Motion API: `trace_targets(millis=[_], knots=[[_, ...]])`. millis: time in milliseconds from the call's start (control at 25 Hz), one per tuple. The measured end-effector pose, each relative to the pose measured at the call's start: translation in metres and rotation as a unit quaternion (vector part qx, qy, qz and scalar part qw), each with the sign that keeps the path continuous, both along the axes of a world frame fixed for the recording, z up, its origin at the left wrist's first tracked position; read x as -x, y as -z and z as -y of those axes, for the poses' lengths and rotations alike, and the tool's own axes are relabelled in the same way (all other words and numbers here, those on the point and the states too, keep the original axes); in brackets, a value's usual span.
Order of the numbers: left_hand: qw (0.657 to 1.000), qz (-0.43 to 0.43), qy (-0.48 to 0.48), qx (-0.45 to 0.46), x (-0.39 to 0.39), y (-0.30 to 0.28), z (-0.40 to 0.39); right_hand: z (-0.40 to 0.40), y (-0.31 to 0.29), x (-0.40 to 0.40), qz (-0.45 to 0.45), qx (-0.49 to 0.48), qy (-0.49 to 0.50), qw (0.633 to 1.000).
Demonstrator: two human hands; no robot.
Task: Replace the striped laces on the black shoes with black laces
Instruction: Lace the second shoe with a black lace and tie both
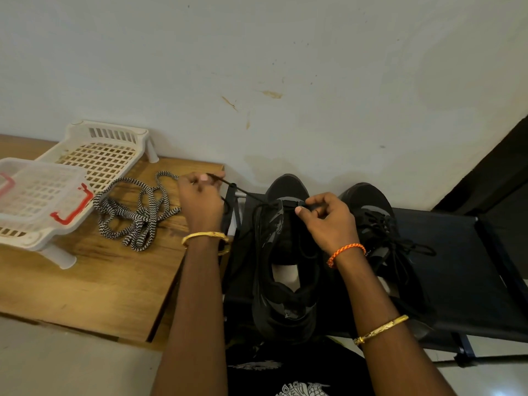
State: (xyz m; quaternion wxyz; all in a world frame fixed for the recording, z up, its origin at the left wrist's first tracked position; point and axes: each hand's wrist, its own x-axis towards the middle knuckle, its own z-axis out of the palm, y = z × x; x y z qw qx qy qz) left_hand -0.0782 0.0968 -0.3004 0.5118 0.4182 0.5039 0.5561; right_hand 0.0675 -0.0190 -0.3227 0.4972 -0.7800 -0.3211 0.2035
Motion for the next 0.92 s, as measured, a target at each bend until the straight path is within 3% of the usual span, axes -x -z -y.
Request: trace_targets(millis=[40, 80, 160, 240, 360, 560, 720, 840, 920], knots=[[0.998, 0.059, 0.004, 0.03, 0.004, -0.001, -0.004, -0.001, 0.0, -0.003, -0.018, -0.009, 0.01, 1.0], [0.997, 0.057, 0.028, 0.045, 0.006, 0.0, -0.006, -0.002, 0.0, -0.007, -0.04, -0.016, 0.03, 0.999], [0.986, -0.108, 0.123, 0.036, 0.004, 0.003, -0.002, -0.003, -0.001, -0.02, -0.081, -0.017, 0.084, 0.993], [0.934, -0.256, 0.248, -0.025, -0.005, 0.01, 0.01, -0.003, -0.001, -0.029, -0.105, -0.003, 0.106, 0.989], [0.871, -0.349, 0.341, -0.06, -0.021, 0.015, 0.025, -0.004, 0.001, -0.027, -0.094, 0.037, 0.026, 0.995], [0.875, -0.374, 0.301, -0.054, -0.025, 0.016, 0.022, -0.008, -0.002, -0.025, -0.056, 0.018, -0.058, 0.997], [0.909, -0.327, 0.246, -0.077, -0.02, 0.013, 0.017, -0.01, 0.0, -0.026, -0.052, 0.018, -0.075, 0.996], [0.959, -0.25, 0.123, -0.054, -0.009, 0.006, 0.012, -0.011, 0.002, -0.027, -0.073, 0.021, -0.067, 0.995], [0.974, -0.225, -0.003, -0.011, 0.004, 0.003, 0.008, -0.011, 0.003, -0.029, -0.071, 0.025, -0.059, 0.995]])
